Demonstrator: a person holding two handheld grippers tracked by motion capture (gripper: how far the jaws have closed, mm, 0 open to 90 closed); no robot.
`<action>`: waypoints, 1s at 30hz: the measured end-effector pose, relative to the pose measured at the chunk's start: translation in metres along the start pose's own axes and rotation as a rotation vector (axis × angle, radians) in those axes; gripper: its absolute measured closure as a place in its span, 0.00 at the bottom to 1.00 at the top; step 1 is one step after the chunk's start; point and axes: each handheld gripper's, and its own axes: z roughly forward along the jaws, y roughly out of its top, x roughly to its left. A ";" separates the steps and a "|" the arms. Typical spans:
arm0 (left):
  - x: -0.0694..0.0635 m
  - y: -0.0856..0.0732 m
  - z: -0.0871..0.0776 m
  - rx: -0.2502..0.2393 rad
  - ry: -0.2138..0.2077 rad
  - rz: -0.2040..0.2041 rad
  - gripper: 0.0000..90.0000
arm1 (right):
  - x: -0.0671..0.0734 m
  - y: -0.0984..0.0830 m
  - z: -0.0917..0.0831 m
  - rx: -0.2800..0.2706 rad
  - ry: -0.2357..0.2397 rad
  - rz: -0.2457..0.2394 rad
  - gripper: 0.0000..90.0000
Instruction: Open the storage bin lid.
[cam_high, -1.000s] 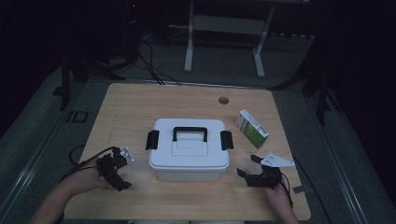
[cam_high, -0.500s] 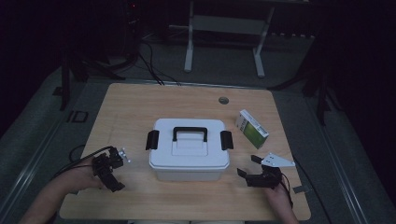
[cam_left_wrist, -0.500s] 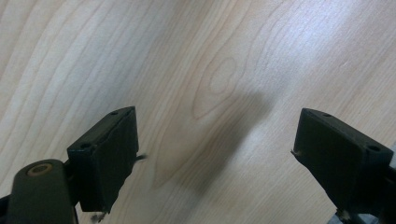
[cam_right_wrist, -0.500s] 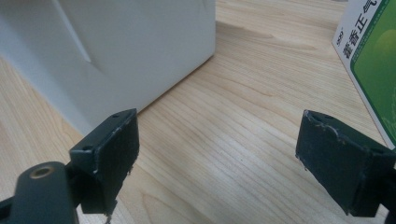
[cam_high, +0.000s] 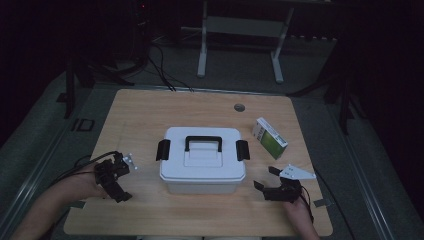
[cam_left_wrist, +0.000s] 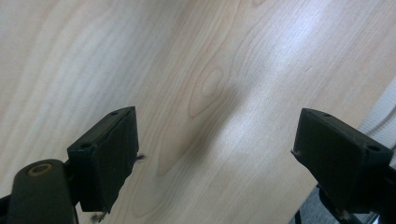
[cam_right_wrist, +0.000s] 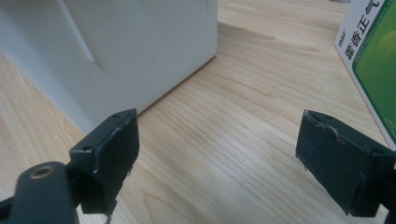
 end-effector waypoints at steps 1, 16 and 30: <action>0.000 0.001 -0.004 -0.003 0.006 0.003 0.16 | 0.000 0.000 0.000 0.000 0.000 0.000 0.15; -0.012 0.034 -0.057 -0.036 0.048 0.086 0.16 | 0.001 0.000 0.000 -0.003 0.001 0.000 0.15; -0.019 0.077 -0.081 -0.047 0.037 0.184 0.16 | 0.001 0.000 0.000 -0.004 0.001 -0.003 0.15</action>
